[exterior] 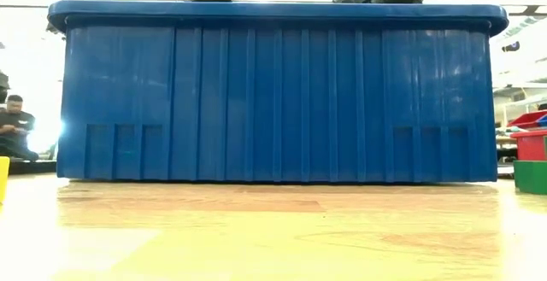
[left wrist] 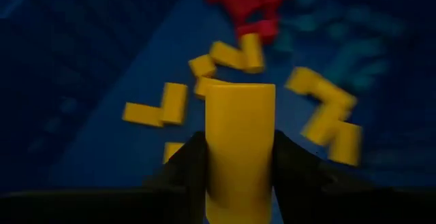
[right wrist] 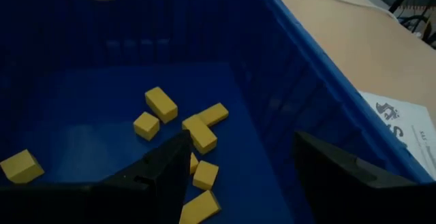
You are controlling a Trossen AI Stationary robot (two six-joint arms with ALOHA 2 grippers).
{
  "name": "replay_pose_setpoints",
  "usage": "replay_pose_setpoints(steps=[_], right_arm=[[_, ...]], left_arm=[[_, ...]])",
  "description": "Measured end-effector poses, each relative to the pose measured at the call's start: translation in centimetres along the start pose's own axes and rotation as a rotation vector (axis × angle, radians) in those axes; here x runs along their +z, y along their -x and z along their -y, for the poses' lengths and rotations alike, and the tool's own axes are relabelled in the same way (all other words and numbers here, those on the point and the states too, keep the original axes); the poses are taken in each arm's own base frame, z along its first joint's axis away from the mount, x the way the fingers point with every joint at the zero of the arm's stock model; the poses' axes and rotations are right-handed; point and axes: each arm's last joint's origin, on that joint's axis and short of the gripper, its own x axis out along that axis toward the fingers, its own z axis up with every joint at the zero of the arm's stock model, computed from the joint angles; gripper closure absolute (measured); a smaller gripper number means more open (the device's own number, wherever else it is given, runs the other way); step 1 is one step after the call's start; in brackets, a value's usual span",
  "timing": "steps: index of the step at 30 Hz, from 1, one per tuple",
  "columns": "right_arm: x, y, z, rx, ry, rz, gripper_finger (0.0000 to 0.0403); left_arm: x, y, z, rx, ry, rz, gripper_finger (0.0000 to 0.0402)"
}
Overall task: Sort blocks
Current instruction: Remove the yellow block from the blue bin
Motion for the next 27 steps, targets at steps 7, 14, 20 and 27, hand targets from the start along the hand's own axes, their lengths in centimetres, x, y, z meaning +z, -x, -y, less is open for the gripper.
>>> replay_pose_setpoints(steps=[7,14,20,27], right_arm=[[0.0,0.0,0.0,-0.001,-0.028,-0.001,0.0165],[-0.1,0.0,0.0,0.003,-0.033,-0.007,0.0165],[0.0,0.0,0.0,0.003,-0.027,-0.004,0.0165],[0.0,0.0,0.0,0.003,-0.021,-0.003,0.0165]], left_arm=[[-3.6,7.4,2.9,-0.169,0.116,0.040,0.0268],[-7.7,10.7,7.6,-0.351,0.213,-0.114,0.0268],[-12.5,11.0,11.3,-0.339,0.377,-0.291,0.0268],[-18.8,10.3,13.7,-0.246,0.460,-0.391,0.0268]])
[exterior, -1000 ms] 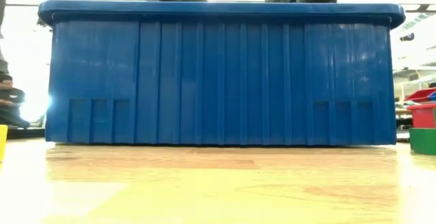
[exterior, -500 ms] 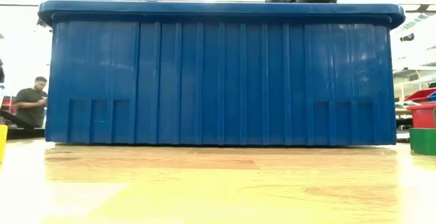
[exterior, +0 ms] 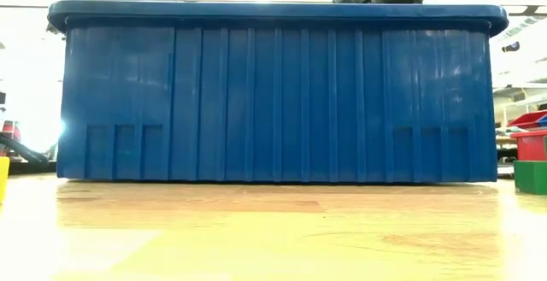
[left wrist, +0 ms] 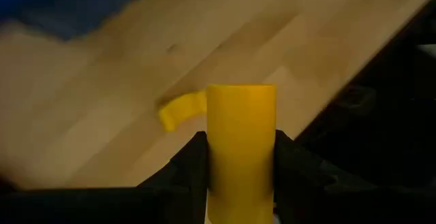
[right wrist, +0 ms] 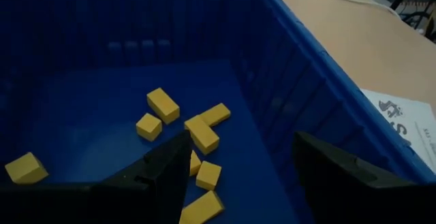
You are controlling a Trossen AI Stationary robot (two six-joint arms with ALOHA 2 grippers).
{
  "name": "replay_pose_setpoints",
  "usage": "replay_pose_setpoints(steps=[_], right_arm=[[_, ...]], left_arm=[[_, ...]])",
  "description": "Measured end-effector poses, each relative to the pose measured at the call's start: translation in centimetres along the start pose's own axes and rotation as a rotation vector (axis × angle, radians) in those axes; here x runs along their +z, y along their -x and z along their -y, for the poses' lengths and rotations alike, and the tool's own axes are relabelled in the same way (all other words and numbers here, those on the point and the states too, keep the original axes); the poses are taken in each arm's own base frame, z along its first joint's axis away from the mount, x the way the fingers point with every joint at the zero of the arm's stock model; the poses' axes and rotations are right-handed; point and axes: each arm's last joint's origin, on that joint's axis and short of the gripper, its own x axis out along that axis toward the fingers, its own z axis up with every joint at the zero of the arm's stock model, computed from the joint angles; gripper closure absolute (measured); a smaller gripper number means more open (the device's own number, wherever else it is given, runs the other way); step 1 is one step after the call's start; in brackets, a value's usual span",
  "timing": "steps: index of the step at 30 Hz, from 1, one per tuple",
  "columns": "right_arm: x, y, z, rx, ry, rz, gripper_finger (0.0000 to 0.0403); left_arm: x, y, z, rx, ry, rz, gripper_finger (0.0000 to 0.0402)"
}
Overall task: Sort blocks
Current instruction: Remove the yellow block from the blue bin
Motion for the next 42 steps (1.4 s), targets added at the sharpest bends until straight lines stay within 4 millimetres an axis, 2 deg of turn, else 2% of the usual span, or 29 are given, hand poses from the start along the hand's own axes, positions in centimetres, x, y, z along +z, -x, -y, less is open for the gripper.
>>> replay_pose_setpoints(steps=[4,8,20,28,32,35,38,42], right_arm=[[0.0,0.0,0.0,0.000,0.020,0.001,0.0165],[0.0,0.0,0.0,0.001,0.020,-0.001,0.0165],[0.0,0.0,0.0,0.001,0.019,-0.002,0.0165],[0.0,0.0,0.0,-0.001,0.003,0.001,0.0165],[0.0,0.0,0.0,-0.003,-0.006,0.001,0.0165],[0.1,0.0,0.0,-0.007,-0.005,0.007,0.0165],[0.1,0.0,0.1,-0.008,-0.004,0.013,0.0165],[0.1,0.0,0.1,-0.009,0.004,0.015,0.0165]], left_arm=[[-2.6,-2.0,-1.4,0.060,0.011,-0.028,0.0268],[-3.8,-4.4,-3.5,0.167,0.053,-0.026,0.0268],[-4.7,-11.7,-9.2,0.275,0.156,0.025,0.0261],[-4.7,-14.4,-11.6,0.250,0.215,0.031,0.0223],[-4.7,-14.4,-11.8,0.254,0.223,0.031,0.0193],[-4.7,-13.4,-10.5,0.214,0.207,0.001,0.0176],[-4.3,-10.8,-8.2,0.137,0.155,0.025,0.0169],[-3.1,-5.4,-5.6,0.155,0.080,0.073,0.0173]])
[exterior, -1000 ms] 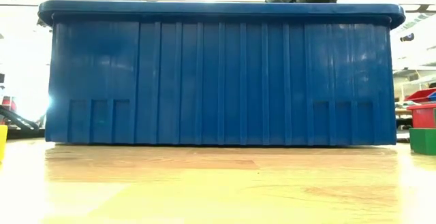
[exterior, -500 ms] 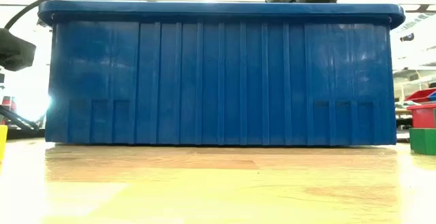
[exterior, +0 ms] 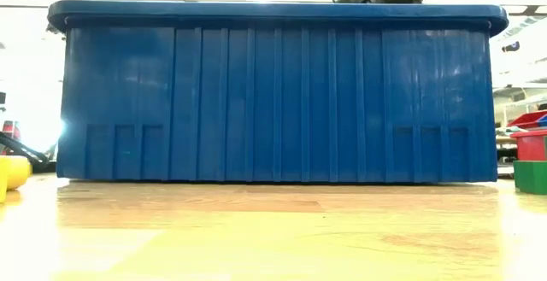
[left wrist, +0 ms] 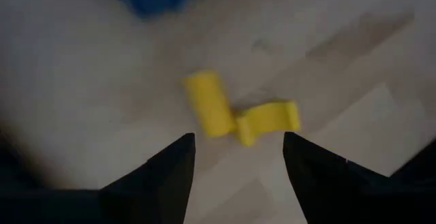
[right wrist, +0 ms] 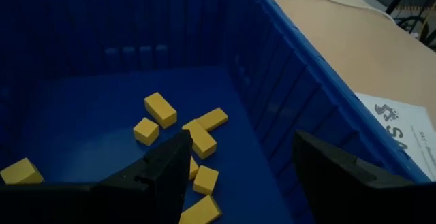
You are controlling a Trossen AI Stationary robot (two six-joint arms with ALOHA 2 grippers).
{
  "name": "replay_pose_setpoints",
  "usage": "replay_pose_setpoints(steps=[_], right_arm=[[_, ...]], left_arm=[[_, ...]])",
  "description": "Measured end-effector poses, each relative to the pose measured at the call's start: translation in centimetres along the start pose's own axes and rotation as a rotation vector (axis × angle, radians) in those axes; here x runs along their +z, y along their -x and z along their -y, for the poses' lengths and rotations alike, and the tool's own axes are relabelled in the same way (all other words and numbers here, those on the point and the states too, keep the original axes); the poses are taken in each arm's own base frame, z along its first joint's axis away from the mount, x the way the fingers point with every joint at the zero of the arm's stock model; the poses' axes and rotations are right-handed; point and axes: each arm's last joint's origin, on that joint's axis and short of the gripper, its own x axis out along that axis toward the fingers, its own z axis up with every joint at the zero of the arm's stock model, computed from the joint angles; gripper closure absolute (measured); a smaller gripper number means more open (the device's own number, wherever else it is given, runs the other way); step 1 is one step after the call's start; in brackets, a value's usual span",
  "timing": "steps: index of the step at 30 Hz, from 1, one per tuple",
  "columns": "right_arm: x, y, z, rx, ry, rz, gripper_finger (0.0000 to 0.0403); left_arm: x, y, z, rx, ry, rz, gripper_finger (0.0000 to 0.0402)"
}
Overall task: Sort blocks
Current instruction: Remove the yellow block from the blue bin
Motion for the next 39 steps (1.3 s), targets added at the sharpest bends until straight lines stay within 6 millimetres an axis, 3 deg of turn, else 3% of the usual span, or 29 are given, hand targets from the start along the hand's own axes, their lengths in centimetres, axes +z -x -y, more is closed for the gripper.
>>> replay_pose_setpoints(steps=[2,8,11,14,21,28,34,39], right_arm=[[0.1,0.0,0.0,-0.001,0.002,0.005,0.0165],[0.0,0.0,0.0,-0.001,0.019,0.002,0.0165],[0.0,0.0,0.0,0.000,0.019,0.001,0.0165],[0.0,0.0,0.0,-0.001,0.020,0.004,0.0165],[0.1,0.0,0.0,-0.002,0.021,0.007,0.0165],[0.1,0.0,0.0,-0.001,0.021,0.007,0.0165],[0.1,0.0,0.0,0.005,0.021,0.008,0.0165],[0.1,0.0,0.0,0.005,0.021,0.008,0.0165]], left_arm=[[1.0,3.0,0.3,0.030,-0.015,0.058,0.0177],[5.1,11.3,1.9,-0.153,-0.005,0.406,0.0178],[7.5,13.8,2.5,-0.192,-0.038,0.570,0.0179],[10.2,14.5,2.5,-0.112,-0.083,0.653,0.0179],[16.6,13.4,1.3,0.163,-0.147,0.660,0.0179],[23.3,11.1,1.1,0.225,-0.276,0.560,0.0179],[29.2,6.7,0.1,0.251,-0.384,0.384,0.0179],[32.8,1.3,-0.7,0.238,-0.475,0.169,0.0179]])
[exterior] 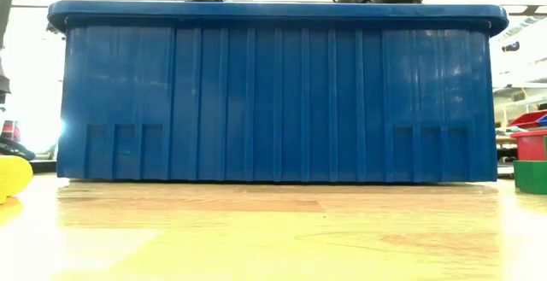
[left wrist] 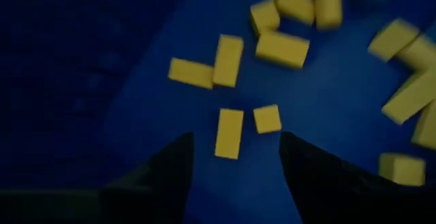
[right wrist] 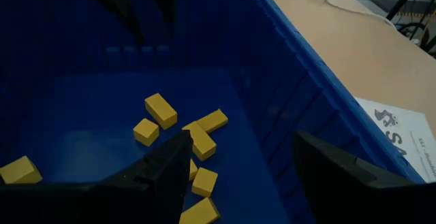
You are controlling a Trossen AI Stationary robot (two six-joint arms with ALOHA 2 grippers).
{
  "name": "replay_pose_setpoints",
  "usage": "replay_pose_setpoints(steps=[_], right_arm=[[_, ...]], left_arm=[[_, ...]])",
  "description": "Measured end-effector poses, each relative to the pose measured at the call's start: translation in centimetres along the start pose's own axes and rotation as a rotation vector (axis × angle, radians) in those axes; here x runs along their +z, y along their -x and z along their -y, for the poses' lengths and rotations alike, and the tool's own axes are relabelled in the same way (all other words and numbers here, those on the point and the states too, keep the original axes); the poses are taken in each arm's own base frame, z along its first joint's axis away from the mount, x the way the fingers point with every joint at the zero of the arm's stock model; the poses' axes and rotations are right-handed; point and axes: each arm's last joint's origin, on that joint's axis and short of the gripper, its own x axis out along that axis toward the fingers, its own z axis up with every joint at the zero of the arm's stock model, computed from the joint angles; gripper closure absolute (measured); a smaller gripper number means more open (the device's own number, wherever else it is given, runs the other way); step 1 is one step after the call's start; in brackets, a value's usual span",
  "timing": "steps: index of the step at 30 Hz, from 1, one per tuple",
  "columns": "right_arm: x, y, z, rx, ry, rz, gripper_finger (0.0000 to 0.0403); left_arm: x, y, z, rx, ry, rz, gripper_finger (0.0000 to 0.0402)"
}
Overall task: Sort blocks
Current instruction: Remove the yellow block from the blue bin
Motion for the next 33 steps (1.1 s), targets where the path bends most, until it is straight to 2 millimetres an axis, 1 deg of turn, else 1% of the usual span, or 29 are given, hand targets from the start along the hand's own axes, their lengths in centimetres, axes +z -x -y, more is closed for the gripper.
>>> replay_pose_setpoints(steps=[3,7,10,14,18,22,27,30,33], right_arm=[[0.0,0.0,0.0,0.001,-0.001,-0.003,0.0165],[-0.1,0.0,0.0,0.002,-0.001,-0.007,0.0165],[-0.1,0.0,0.0,0.002,-0.001,-0.007,0.0165],[-0.1,0.0,0.0,0.002,-0.001,-0.007,0.0165],[-0.1,0.0,0.0,0.001,0.006,-0.007,0.0165],[-0.1,0.0,0.0,0.001,0.006,-0.007,0.0165],[0.0,0.0,0.0,-0.002,0.006,0.004,0.0165],[0.1,0.0,0.0,-0.004,0.001,0.010,0.0165],[0.1,0.0,0.0,-0.005,0.001,0.011,0.0165]], left_arm=[[0.7,-3.5,0.0,-0.006,-0.071,-0.093,0.0179],[1.1,-7.6,0.5,-0.040,-0.141,-0.210,0.0179],[1.0,-10.0,1.0,-0.067,-0.163,-0.282,0.0179],[0.8,-12.4,1.4,-0.077,-0.190,-0.348,0.0179],[0.2,-14.1,1.2,-0.071,-0.188,-0.413,0.0179],[-1.4,-16.1,0.6,-0.061,-0.173,-0.459,0.0179],[-2.3,-17.4,0.0,0.002,-0.163,-0.444,0.0179],[-2.4,-18.0,0.0,-0.001,-0.160,-0.407,0.0179],[-2.8,-18.6,0.1,-0.042,-0.167,-0.386,0.0179]])
